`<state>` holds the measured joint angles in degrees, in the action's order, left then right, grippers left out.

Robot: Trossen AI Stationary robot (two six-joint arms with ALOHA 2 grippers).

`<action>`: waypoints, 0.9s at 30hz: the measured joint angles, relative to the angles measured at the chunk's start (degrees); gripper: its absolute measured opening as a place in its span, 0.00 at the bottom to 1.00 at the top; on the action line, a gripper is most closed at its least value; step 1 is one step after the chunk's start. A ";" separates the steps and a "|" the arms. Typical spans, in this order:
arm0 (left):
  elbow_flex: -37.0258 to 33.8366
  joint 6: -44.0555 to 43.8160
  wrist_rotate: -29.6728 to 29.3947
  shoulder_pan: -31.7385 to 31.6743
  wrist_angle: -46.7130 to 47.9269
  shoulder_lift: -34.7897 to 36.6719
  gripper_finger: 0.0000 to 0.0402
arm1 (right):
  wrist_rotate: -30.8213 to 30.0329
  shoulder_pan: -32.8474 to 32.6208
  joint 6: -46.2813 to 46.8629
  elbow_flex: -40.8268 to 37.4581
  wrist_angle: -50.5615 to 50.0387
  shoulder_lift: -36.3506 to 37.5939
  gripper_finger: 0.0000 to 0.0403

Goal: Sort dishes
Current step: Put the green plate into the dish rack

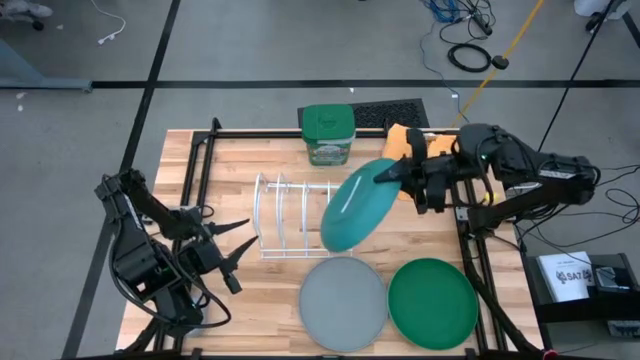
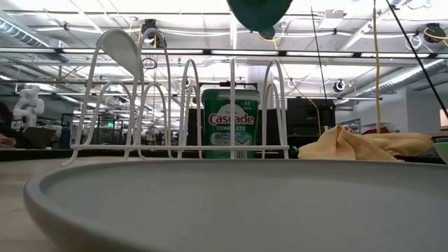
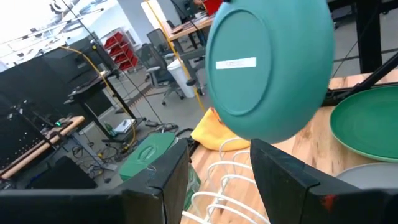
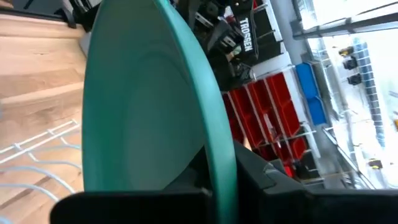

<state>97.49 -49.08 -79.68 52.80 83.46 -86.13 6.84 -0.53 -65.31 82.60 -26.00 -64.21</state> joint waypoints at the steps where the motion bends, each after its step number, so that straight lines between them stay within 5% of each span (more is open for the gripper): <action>1: 0.00 0.01 0.00 0.00 -0.06 0.00 0.43 | 1.63 0.93 -0.01 0.83 -0.37 -0.65 0.04; 18: 0.00 -0.07 0.02 0.04 -2.60 0.00 0.43 | 31.11 17.23 -1.69 22.19 -16.91 -16.81 0.04; 27: 0.00 0.05 0.74 0.11 -3.17 0.00 0.43 | 45.08 24.85 -0.88 24.81 -19.63 -21.07 0.04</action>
<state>97.49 -49.03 -78.94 52.90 80.29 -86.13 51.92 24.31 -66.20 107.42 -45.63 -85.27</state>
